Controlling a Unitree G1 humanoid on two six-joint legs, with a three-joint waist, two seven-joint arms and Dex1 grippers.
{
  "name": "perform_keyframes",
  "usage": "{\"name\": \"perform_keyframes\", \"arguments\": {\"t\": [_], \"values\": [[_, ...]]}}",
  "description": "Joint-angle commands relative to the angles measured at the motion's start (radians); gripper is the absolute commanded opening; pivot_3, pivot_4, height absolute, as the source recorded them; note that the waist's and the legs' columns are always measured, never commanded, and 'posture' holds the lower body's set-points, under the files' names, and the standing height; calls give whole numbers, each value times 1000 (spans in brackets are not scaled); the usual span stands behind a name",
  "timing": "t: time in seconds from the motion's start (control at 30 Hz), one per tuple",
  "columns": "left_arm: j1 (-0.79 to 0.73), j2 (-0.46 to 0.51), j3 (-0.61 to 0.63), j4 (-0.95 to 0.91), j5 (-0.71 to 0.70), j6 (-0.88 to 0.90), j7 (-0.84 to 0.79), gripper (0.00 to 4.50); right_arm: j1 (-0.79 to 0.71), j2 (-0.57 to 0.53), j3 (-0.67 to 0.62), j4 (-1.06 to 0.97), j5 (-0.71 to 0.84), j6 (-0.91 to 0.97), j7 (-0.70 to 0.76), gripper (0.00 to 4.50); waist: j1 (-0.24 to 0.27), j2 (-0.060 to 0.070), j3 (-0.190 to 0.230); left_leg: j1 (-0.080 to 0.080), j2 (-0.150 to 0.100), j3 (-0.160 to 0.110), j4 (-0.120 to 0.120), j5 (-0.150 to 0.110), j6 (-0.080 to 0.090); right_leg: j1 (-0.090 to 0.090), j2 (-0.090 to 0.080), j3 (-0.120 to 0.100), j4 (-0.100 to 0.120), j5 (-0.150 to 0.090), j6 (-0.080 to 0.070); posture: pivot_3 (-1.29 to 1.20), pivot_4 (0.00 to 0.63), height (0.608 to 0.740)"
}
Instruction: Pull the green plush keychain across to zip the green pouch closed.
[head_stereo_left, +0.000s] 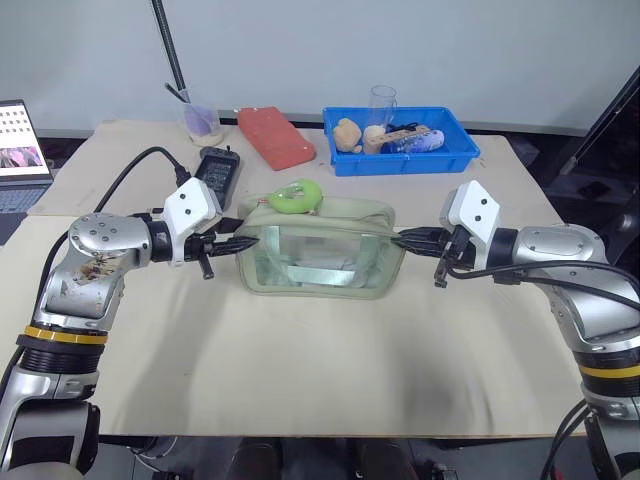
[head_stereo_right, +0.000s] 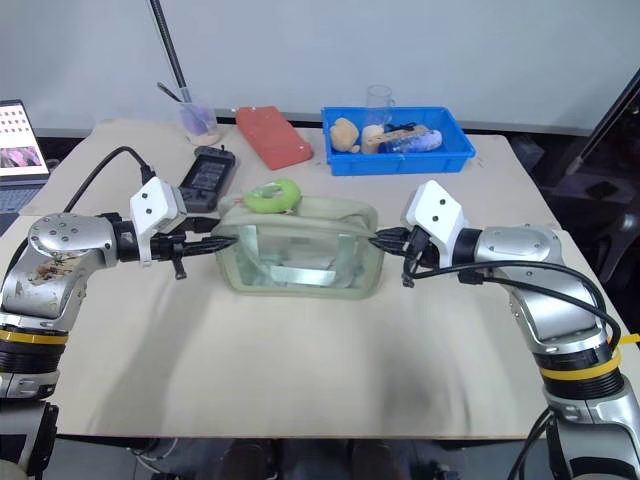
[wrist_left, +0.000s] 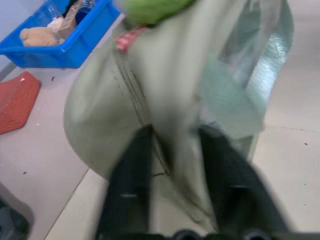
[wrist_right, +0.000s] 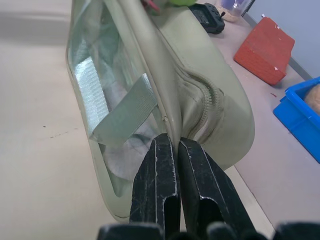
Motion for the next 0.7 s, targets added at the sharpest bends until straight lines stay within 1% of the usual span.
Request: {"name": "perform_keyframes", "arguments": {"t": [0.03,0.1,0.17,0.2,0.3,0.37,0.4,0.43,0.47,0.5,0.53,0.63,0.7], "values": [[-3,17,27,-37,-6,6,2,40,-21,-8,-20,-16,-2,-4,1,0,0,0,0,0,0,0,0,0,0,0,0,0,0,0,0,0,150,740],[-1,22,25,-43,-5,14,1,40,-27,-6,-24,-18,9,13,1,0,0,0,0,0,0,0,0,0,0,0,0,0,0,0,0,0,150,740],[2,25,24,-48,-1,15,1,0,-39,-20,-34,-16,34,47,19,808,0,0,0,0,0,0,0,0,0,0,0,0,0,0,0,0,150,740],[2,25,23,-48,0,14,2,0,-44,-27,-37,-15,41,56,29,1081,-1,0,0,0,0,0,0,0,0,0,0,0,0,0,0,0,150,740],[9,31,17,-50,11,4,0,0,-78,-85,-61,19,60,63,96,2104,0,0,0,0,0,0,0,0,0,0,0,0,0,0,0,0,150,740],[14,32,14,-48,18,-4,3,0,-132,-113,-76,61,87,73,136,2819,0,0,0,0,0,0,0,0,0,0,0,0,0,0,0,0,150,740],[17,32,12,-48,21,-7,5,0,-185,-107,-78,95,100,78,142,3081,0,0,0,0,0,1,0,0,0,0,-1,0,-1,0,0,0,150,740],[18,31,11,-49,23,-9,7,0,-237,-87,-80,125,120,92,142,3469,-4,0,0,0,0,0,0,0,0,0,0,0,-1,0,0,0,150,740],[17,29,8,-49,26,-11,9,0,-290,-55,-70,162,122,92,137,3748,-10,1,0,0,0,1,0,0,0,0,0,0,0,0,0,0,150,740],[16,29,5,-49,30,-15,10,0,-341,-16,-51,203,114,82,126,4156,-11,1,0,1,0,1,0,0,0,-1,0,0,0,1,-1,0,150,740],[15,28,3,-50,34,-18,11,0,-372,10,-37,231,105,73,120,4450,-13,1,0,1,1,0,0,0,0,-1,0,0,0,1,-1,0,150,740],[10,25,1,-47,39,-21,11,0,-467,129,41,344,21,4,76,4484,-11,1,0,2,1,0,-1,0,0,-1,1,0,2,1,-2,0,150,740],[13,25,0,-47,44,-25,11,0,-522,217,74,414,-10,-3,40,4484,-10,1,0,1,1,0,-1,0,0,-1,1,0,2,1,-2,0,150,740]]}}
